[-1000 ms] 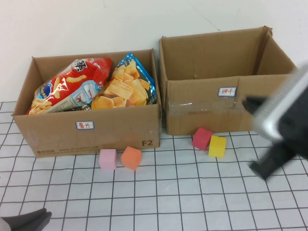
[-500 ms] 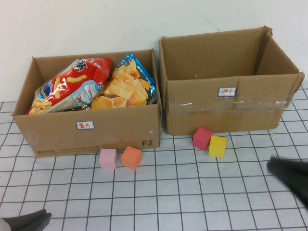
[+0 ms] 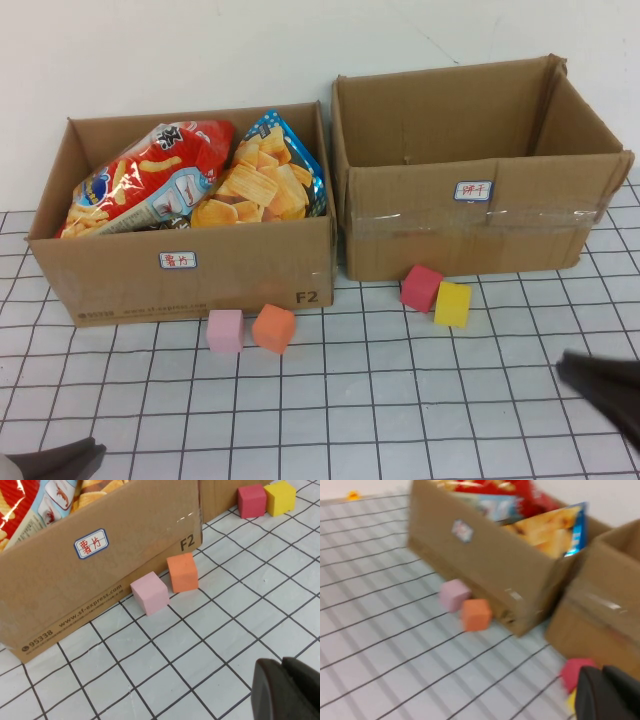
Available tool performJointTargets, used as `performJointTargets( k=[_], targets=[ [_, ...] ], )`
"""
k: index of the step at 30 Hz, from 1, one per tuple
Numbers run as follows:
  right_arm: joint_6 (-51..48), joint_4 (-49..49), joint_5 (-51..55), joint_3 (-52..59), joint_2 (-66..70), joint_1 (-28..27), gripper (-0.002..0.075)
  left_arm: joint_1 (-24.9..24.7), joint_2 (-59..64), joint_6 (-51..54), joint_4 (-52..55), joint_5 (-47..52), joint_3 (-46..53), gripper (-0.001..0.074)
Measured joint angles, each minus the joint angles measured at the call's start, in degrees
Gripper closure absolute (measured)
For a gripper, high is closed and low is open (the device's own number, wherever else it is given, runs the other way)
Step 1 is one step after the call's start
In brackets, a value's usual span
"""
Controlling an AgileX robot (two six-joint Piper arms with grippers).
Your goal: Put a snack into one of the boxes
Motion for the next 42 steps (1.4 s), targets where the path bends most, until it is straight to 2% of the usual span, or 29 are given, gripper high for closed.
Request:
performJointTargets(
  k=[4, 12, 17, 22, 26, 34, 37, 42],
  targets=[
    [-2.79, 0.00, -4.95, -3.30, 0.00, 0.00, 0.0727, 0.00, 0.00, 0.00, 0.00, 0.00, 0.00, 0.0736],
    [-18.10, 0.51, -28.57, -11.05, 0.00, 0.00, 0.0727, 0.00, 0.00, 0.00, 0.00, 0.00, 0.00, 0.0735],
    [-25.93, 0.95, -38.63, -13.58, 0.00, 0.00, 0.0727, 0.00, 0.00, 0.00, -0.33, -0.23, 0.00, 0.0735],
    [-29.80, 1.22, -46.74, -13.67, 0.00, -3.17, 0.0727, 0.00, 0.00, -0.10, -0.81, -0.61, 0.00, 0.0736],
    [-28.01, 1.22, -47.10, -13.67, 0.00, -8.23, 0.0727, 0.00, 0.00, -0.10, -1.44, -0.61, 0.00, 0.0736],
    [-20.05, 0.91, -34.84, -13.67, 3.52, -21.09, 0.0727, 0.00, 0.00, -0.10, -2.65, -0.61, 0.00, 0.0736],
    [-11.49, -2.82, -30.90, -13.67, 6.97, -26.28, 0.0727, 0.00, 0.00, -0.10, -3.01, -0.61, 0.00, 0.0736],
    [13.55, -11.80, -23.21, -13.67, 10.92, -31.77, 0.0727, 0.00, 0.00, -0.14, -3.69, -0.61, 0.00, 0.0736]
  ],
)
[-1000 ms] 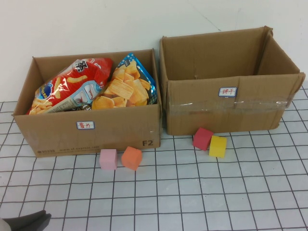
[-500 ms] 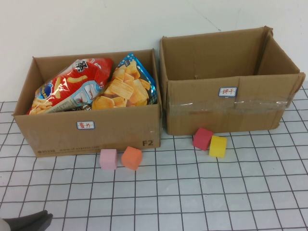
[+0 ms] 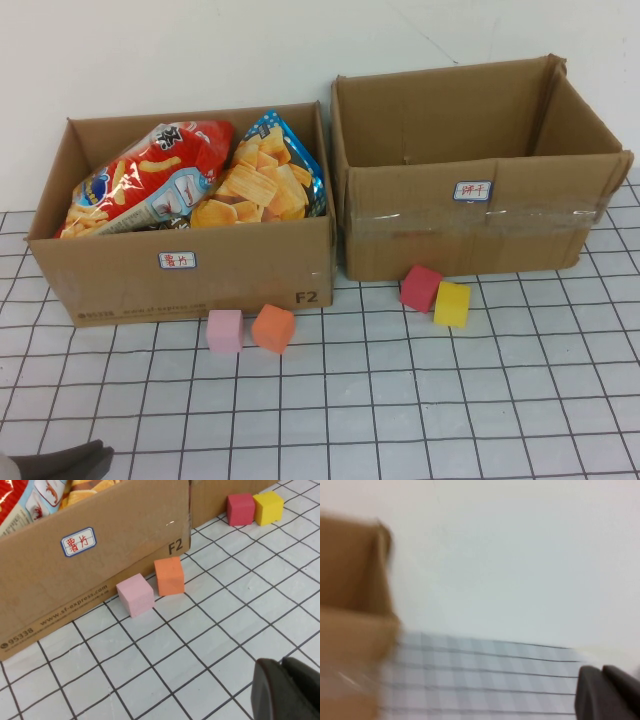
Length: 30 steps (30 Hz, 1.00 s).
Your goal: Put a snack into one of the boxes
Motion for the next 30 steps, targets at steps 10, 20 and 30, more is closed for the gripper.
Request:
performJointTargets(
  k=[10, 20, 30],
  targets=[
    [26.06, -6.86, 27.95, 0.00, 0.53, -0.72, 0.0727, 0.00, 0.00, -0.09, -1.22, 0.00, 0.00, 0.0736],
    [49.84, -56.46, 57.84, 0.00, 0.65, -2.07, 0.0727, 0.00, 0.00, -0.09, -1.22, 1.00, 0.00, 0.0736],
    [95.68, -110.21, 58.65, 0.00, -3.93, -5.32, 0.0727, 0.00, 0.00, -0.09, -0.85, 0.73, 0.00, 0.0736]
  ],
)
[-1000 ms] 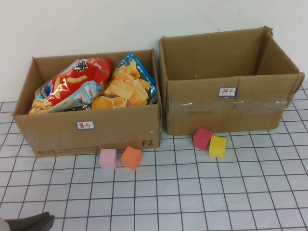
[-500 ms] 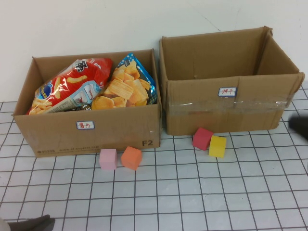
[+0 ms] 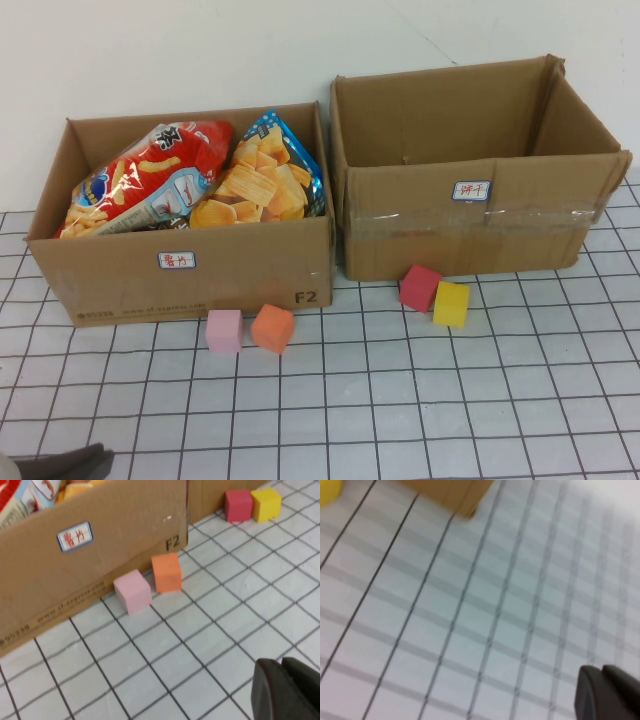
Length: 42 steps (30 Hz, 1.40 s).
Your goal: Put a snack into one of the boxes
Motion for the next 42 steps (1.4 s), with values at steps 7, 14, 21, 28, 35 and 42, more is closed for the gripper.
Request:
performJointTargets(
  k=[7, 14, 21, 28, 35, 42],
  targets=[
    [2.06, -1.80, -3.92, 5.89, -14.65, 0.00, 0.0727, 0.00, 0.00, 0.00, 1.14, -3.46, 0.00, 0.0736],
    [2.46, 0.17, -5.07, 18.56, -30.42, 0.00, 0.0727, 0.00, 0.00, 0.00, 1.26, -3.81, 0.00, 0.0736],
    [2.68, 4.65, -3.17, 19.70, -36.48, 0.00, 0.0727, 0.00, 0.00, 0.00, 1.26, -3.81, 0.00, 0.0736],
    [2.80, 8.27, 1.79, 19.70, -36.60, 0.00, 0.0727, 0.00, 0.00, 0.00, 1.14, -3.81, 0.00, 0.0736],
    [2.91, 8.51, 3.03, 19.70, -36.60, 0.00, 0.0727, 0.00, 0.00, 0.00, 1.14, -3.81, 0.00, 0.0736],
    [2.91, 8.55, 3.14, 19.70, -36.60, 0.00, 0.0727, 0.00, -0.12, 0.00, 1.14, -3.81, 0.00, 0.0736]
  ],
)
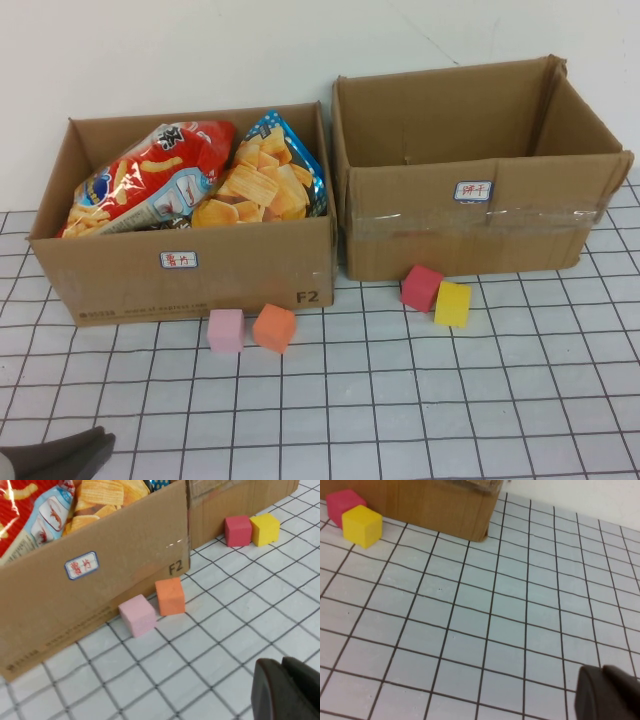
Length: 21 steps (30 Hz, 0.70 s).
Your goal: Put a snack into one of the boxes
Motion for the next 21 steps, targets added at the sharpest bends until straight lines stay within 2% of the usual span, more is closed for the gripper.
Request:
performJointTargets(
  k=[2, 5, 16, 21],
  targets=[
    [0.00, 0.11, 0.00, 0.00, 0.00, 0.00, 0.0727, 0.82, -1.28, 0.00, 2.11, 0.40, 0.00, 0.0736],
    [0.00, 0.10, 0.00, 0.00, 0.00, 0.00, 0.0727, 4.61, -5.71, 0.00, 4.08, 0.38, 0.70, 0.0736],
    [0.00, 0.10, 0.00, 0.00, -0.09, 0.00, 0.0727, 27.35, -25.26, 0.00, -3.36, 0.02, 12.84, 0.0736],
    [0.00, 0.10, 0.00, 0.00, -0.09, 0.00, 0.0727, 34.37, -26.25, 1.08, -8.39, 0.02, 18.25, 0.0736]
  ],
)
